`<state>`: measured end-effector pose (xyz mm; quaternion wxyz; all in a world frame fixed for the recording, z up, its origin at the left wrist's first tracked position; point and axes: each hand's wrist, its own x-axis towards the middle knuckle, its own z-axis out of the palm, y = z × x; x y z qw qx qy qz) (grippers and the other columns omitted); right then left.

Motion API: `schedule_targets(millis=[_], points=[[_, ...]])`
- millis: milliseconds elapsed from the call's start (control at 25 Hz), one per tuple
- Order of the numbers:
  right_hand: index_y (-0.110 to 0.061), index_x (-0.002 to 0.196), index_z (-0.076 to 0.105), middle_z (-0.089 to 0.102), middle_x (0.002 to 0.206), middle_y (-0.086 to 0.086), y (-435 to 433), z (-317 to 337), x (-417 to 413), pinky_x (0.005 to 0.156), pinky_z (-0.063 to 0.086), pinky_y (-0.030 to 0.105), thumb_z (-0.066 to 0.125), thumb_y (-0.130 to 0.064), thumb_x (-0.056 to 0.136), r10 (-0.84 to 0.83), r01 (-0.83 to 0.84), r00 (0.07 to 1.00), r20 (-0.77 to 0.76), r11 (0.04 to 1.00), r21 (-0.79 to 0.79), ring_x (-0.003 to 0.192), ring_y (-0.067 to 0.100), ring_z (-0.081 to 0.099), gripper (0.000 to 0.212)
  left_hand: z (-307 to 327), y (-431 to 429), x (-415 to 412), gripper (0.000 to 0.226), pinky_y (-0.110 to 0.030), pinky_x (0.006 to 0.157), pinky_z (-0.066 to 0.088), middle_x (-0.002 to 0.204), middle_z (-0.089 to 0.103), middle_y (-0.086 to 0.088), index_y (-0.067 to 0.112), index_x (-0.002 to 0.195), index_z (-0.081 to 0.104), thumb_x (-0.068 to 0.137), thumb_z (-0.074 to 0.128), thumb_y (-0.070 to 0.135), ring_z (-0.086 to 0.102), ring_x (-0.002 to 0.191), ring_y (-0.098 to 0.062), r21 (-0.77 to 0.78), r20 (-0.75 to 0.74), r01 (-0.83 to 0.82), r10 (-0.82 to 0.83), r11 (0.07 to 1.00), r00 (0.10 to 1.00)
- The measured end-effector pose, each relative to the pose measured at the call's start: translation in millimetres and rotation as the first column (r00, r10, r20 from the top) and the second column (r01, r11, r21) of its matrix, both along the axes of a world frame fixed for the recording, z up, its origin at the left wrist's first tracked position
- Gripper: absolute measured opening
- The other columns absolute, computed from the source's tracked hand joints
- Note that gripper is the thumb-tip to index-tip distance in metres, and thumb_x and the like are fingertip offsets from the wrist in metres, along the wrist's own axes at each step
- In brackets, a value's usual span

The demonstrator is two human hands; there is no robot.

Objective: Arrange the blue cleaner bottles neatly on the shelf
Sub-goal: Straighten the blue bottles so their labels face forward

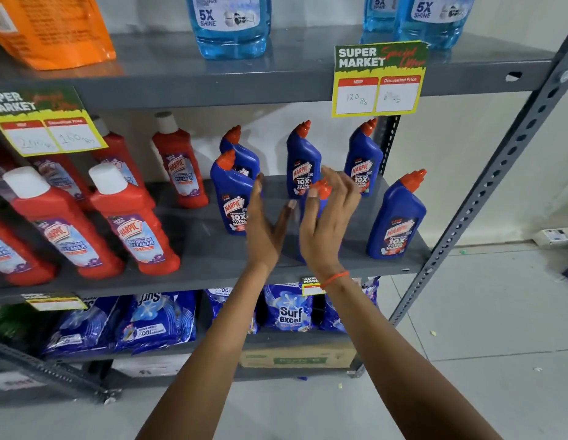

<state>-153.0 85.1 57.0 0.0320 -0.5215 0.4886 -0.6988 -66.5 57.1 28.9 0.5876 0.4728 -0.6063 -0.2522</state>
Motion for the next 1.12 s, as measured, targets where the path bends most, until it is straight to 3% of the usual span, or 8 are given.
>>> schedule_targets(millis=[160, 280, 360, 480, 600, 720, 840, 1120], points=[[-0.007, 0.121, 0.05, 0.048, 0.123, 0.012, -7.4, 0.6, 43.4, 0.105, 0.034, 0.024, 0.044, -0.018, 0.093, 0.133, -0.14, 0.97, -0.203, 0.99, -0.021, 0.118, 0.019, 0.043, 0.031, 9.4, -5.7, 41.5, 0.064, -0.026, 0.106, 0.036, 0.145, 0.042, -0.008, 0.019, 0.142, 0.026, 0.088, 0.055, 0.04, 0.042, 0.132, -0.018, -0.032, 0.006, -0.125, 0.126, 0.992, 0.992], [-0.007, 0.124, 0.047, 0.049, 0.125, 0.014, -27.2, -17.1, 68.1, 0.105, 0.028, 0.015, 0.044, -0.014, 0.091, 0.253, -0.225, 0.946, -0.204, 0.963, 0.148, 0.119, 0.021, 0.043, 0.034, -4.9, -19.2, 75.1, 0.062, -0.022, 0.105, 0.034, 0.144, 0.041, -0.018, 0.01, 0.141, 0.027, 0.09, 0.056, 0.03, 0.042, 0.131, -0.021, 0.027, -0.018, -0.207, 0.207, 0.978, 0.978], [-0.006, 0.128, 0.043, 0.046, 0.13, 0.017, -45.3, -40.1, 74.4, 0.105, 0.033, 0.028, 0.045, -0.012, 0.09, 0.3, -0.227, 0.934, -0.195, 0.918, 0.325, 0.121, 0.028, 0.042, 0.038, -20.2, -31.0, 89.2, 0.064, -0.031, 0.114, 0.026, 0.151, 0.031, -0.018, 0.004, 0.144, 0.02, 0.092, 0.054, 0.023, 0.031, 0.139, -0.024, 0.104, 0.009, -0.21, 0.211, 0.972, 0.978], [-0.004, 0.139, 0.028, 0.033, 0.146, 0.022, -77.8, -75.6, 73.1, 0.111, 0.027, 0.043, 0.045, -0.019, 0.094, 0.351, -0.245, 0.935, -0.042, 0.729, 0.639, 0.136, 0.036, 0.029, 0.05, -42.0, -51.4, 104.1, 0.064, -0.039, 0.115, 0.025, 0.154, 0.023, -0.016, 0.006, 0.146, 0.014, 0.095, 0.048, 0.023, 0.027, 0.141, -0.028, 0.347, 0.074, -0.154, 0.136, 0.925, 0.988], [-0.01, 0.145, 0.019, 0.028, 0.153, 0.015, -102.7, -88.8, 70.1, 0.112, 0.025, 0.035, 0.043, -0.028, 0.096, 0.452, -0.384, 0.885, 0.109, 0.578, 0.72, 0.141, 0.029, 0.025, 0.057, -51.0, -72.7, 113.3, 0.052, -0.043, 0.109, 0.035, 0.147, 0.038, -0.016, 0.009, 0.143, 0.025, 0.096, 0.045, 0.024, 0.039, 0.133, -0.03, 0.502, 0.048, -0.003, -0.025, 0.865, 0.999], [-0.014, 0.141, 0.028, 0.044, 0.142, 0.014, -110.1, -90.9, 69.0, 0.097, 0.034, 0.027, 0.044, -0.027, 0.096, 0.497, -0.433, 0.858, 0.128, 0.568, 0.7, 0.129, 0.028, 0.044, 0.049, -53.2, -84.4, 119.9, 0.044, -0.035, 0.1, 0.04, 0.136, 0.05, -0.018, 0.005, 0.133, 0.039, 0.094, 0.051, 0.021, 0.048, 0.125, -0.029, 0.508, 0.012, 0.081, -0.101, 0.858, 0.995], [-0.014, 0.137, 0.031, 0.048, 0.138, 0.014, -103.3, -98.1, 66.8, 0.102, 0.042, 0.039, 0.043, -0.029, 0.095, 0.478, -0.392, 0.873, 0.1, 0.562, 0.728, 0.124, 0.03, 0.049, 0.046, -59.1, -83.2, 128.4, 0.043, -0.029, 0.093, 0.041, 0.132, 0.054, -0.016, 0.005, 0.129, 0.041, 0.092, 0.055, 0.022, 0.053, 0.114, -0.021, 0.53, -0.016, 0.121, -0.132, 0.839, 0.991], [-0.006, 0.128, 0.038, 0.056, 0.124, 0.018, -49.5, -112.5, 63.3, 0.086, 0.048, 0.036, 0.047, -0.016, 0.093, 0.447, -0.297, 0.892, -0.069, 0.692, 0.658, 0.11, 0.033, 0.057, 0.037, -90.7, -38.6, 136.3, 0.039, -0.027, 0.087, 0.049, 0.116, 0.066, -0.012, 0.009, 0.122, 0.051, 0.088, 0.06, 0.026, 0.064, 0.103, -0.019, 0.427, 0.025, 0.085, -0.106, 0.9, 0.994]])
